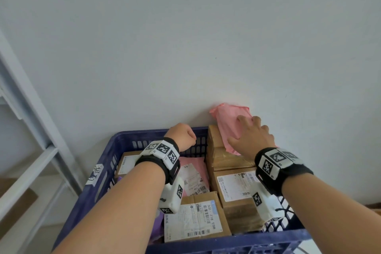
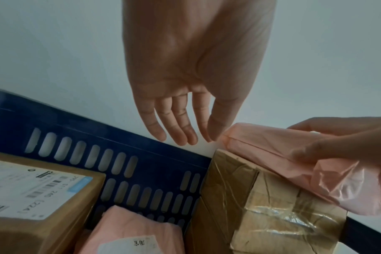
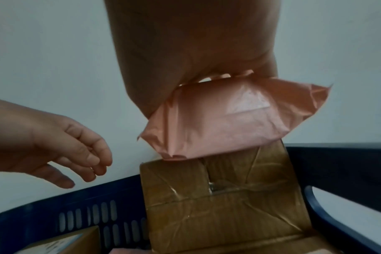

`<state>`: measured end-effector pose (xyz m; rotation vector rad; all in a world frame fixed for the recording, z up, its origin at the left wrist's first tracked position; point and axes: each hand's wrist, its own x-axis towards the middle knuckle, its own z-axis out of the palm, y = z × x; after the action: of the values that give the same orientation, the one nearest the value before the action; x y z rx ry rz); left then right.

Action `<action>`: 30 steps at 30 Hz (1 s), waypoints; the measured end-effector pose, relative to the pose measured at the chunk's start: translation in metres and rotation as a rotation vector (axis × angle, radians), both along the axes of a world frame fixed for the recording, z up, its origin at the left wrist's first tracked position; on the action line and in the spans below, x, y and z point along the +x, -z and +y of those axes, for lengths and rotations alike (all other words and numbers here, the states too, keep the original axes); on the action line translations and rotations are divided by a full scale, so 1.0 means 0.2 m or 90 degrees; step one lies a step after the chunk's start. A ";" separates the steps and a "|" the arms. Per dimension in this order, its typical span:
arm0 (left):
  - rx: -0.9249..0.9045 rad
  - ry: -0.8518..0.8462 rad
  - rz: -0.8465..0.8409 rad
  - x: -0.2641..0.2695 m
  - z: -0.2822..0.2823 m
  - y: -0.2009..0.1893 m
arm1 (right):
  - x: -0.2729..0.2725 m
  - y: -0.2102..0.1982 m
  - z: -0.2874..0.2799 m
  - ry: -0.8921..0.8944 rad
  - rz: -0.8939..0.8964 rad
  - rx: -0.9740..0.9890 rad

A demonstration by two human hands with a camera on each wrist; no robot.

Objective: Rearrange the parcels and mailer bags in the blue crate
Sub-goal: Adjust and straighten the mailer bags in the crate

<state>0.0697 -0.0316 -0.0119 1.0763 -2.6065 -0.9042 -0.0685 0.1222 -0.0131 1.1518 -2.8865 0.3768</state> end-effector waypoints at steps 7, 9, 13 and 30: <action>0.005 0.021 0.002 0.01 -0.01 0.03 | 0.00 -0.03 -0.01 0.003 -0.033 -0.142; 0.004 0.026 0.011 0.01 -0.02 0.04 | 0.01 -0.06 -0.02 -0.050 -0.071 -0.234; 0.061 -0.010 0.134 0.00 -0.04 0.03 | 0.07 -0.15 -0.09 -0.146 -0.399 -0.440; 0.623 -0.046 0.447 0.15 -0.13 -0.09 | 0.22 -0.09 -0.19 -0.179 -1.081 -0.571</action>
<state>0.1004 -0.0575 0.0057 0.7476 -1.5030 -2.1448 -0.0241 0.0837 0.0044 1.1612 -2.2028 3.4746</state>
